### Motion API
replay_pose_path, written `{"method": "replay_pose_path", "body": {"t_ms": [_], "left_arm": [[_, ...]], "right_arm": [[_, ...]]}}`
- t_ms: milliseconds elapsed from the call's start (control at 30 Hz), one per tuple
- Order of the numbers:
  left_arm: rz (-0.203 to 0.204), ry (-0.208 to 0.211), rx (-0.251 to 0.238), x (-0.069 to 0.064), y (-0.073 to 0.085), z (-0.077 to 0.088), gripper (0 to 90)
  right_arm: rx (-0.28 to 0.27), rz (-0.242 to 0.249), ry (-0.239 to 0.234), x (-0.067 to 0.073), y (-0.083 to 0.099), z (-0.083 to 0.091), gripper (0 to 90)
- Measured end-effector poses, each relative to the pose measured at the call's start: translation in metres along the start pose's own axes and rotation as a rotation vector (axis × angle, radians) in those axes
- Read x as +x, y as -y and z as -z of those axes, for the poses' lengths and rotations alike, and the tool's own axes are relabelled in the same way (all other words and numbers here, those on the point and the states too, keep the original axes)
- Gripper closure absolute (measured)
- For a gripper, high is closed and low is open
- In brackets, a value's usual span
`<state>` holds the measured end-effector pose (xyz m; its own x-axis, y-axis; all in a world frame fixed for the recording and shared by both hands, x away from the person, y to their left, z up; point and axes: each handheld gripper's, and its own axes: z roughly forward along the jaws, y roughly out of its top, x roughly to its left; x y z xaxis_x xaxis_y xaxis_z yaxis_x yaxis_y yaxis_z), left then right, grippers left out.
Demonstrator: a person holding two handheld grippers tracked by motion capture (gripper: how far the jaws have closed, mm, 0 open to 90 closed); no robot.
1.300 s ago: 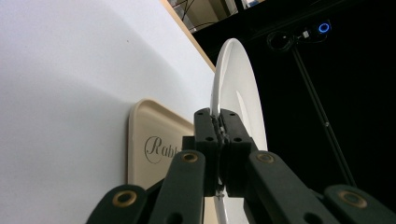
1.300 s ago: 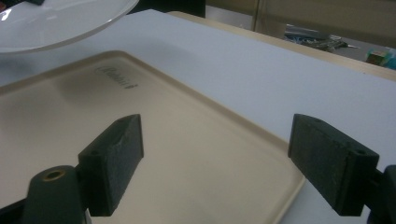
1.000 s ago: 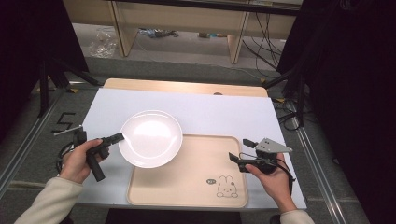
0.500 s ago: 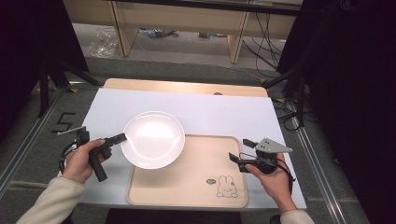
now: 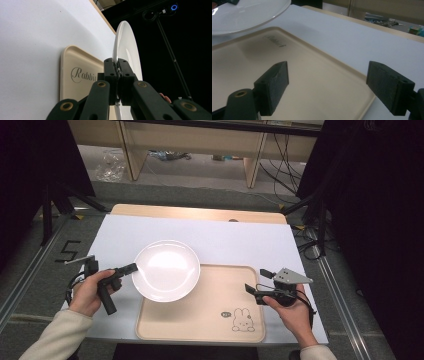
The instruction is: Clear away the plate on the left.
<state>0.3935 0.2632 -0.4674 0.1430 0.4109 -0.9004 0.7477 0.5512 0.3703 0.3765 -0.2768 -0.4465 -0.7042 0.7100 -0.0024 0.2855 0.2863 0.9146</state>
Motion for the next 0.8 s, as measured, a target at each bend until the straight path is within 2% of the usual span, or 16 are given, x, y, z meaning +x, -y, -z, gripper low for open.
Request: {"method": "replay_pose_path", "body": {"t_ms": [67,100,167,267,333,367,400,467,600,667,800], "left_arm": [[0.000,-0.006,0.004,-0.0002,0.0005,-0.0006,86.6],[-0.007,0.004,0.007,0.0002,0.0006,-0.0012,86.6],[0.002,-0.010,0.007,-0.0009,0.0011,-0.0018,86.6],[-0.002,0.001,0.005,-0.0009,0.0014,-0.0029,86.6],[0.000,-0.006,0.008,-0.0013,0.0018,-0.0032,86.6],[0.001,0.006,-0.001,-0.0007,0.0023,-0.0041,86.6],[0.003,0.007,0.000,-0.0006,0.0025,-0.0045,86.6],[0.003,-0.003,0.018,-0.0012,0.0025,-0.0048,86.6],[-0.003,-0.001,0.018,-0.0012,0.0032,-0.0064,86.5],[-0.002,-0.004,0.020,-0.0016,0.0036,-0.0069,86.5],[-0.007,0.004,0.025,-0.0023,0.0046,-0.0088,86.5]], "right_arm": [[0.002,-0.001,-0.001,0.0001,0.0000,0.0000,19.0],[0.001,0.001,0.000,0.0000,0.0001,-0.0001,19.0],[-0.002,0.004,0.002,-0.0001,0.0000,0.0000,19.0],[0.000,0.001,0.000,0.0000,0.0000,0.0000,19.0],[-0.002,0.003,-0.002,-0.0001,-0.0001,-0.0002,19.0],[0.005,-0.007,-0.006,0.0006,-0.0001,0.0001,19.0],[0.000,0.002,-0.002,0.0001,-0.0001,-0.0001,19.0],[-0.001,0.004,0.003,0.0000,-0.0001,0.0000,19.1],[0.008,-0.012,-0.008,0.0009,-0.0001,0.0003,19.1],[-0.002,0.003,-0.003,-0.0002,-0.0001,-0.0001,19.1],[0.002,-0.011,-0.005,0.0008,0.0000,0.0002,19.1]]}}
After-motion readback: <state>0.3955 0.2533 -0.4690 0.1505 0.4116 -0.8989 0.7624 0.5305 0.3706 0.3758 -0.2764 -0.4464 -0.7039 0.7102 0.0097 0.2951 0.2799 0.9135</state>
